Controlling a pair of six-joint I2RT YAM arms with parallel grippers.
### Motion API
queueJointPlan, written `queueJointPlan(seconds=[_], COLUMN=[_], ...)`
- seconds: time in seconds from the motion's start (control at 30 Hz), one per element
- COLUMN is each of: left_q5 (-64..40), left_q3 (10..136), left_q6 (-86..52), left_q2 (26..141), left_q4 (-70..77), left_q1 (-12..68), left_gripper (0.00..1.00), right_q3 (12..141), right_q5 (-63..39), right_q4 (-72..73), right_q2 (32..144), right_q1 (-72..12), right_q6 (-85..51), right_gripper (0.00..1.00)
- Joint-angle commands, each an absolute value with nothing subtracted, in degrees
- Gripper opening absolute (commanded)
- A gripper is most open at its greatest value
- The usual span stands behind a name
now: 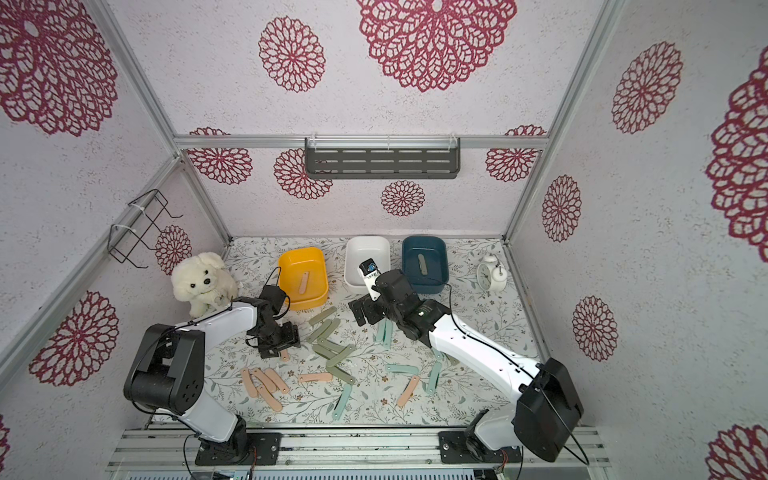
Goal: Place the fruit knives into the storage box by color
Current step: Pick up the fruit knife from the center of the board.
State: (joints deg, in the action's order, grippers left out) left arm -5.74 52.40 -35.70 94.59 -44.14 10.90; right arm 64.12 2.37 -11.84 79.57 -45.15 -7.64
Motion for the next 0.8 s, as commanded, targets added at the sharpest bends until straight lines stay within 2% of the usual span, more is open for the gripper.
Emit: queueJointPlan(seconds=[0.0,0.2,0.43,0.77], left_q5=[-1.2,1.2,2.46,2.78], left_q3=[52.47,56.79,56.64,56.77], left_q6=[-36.53,-36.25,-36.2,-36.2], left_q2=[97.95,102.75,103.22,102.15], left_q4=[-43.55,-44.05,-44.26,-44.52], left_q1=[10.89,10.82,10.89,10.97], left_gripper=[0.7,0.54,0.35,0.23], right_q3=[65.74,65.65,65.65,65.74], right_q5=[1.14,1.14,1.83,1.68], right_q4=[-10.26,-10.19,-10.06,-10.03], right_q2=[79.85,80.79,81.11,81.56], right_q1=[-44.91,-44.91,-44.76,-44.56], right_q6=[-8.7,-8.89,-8.6,-8.65], right_gripper=[0.99,0.99,0.99,0.99])
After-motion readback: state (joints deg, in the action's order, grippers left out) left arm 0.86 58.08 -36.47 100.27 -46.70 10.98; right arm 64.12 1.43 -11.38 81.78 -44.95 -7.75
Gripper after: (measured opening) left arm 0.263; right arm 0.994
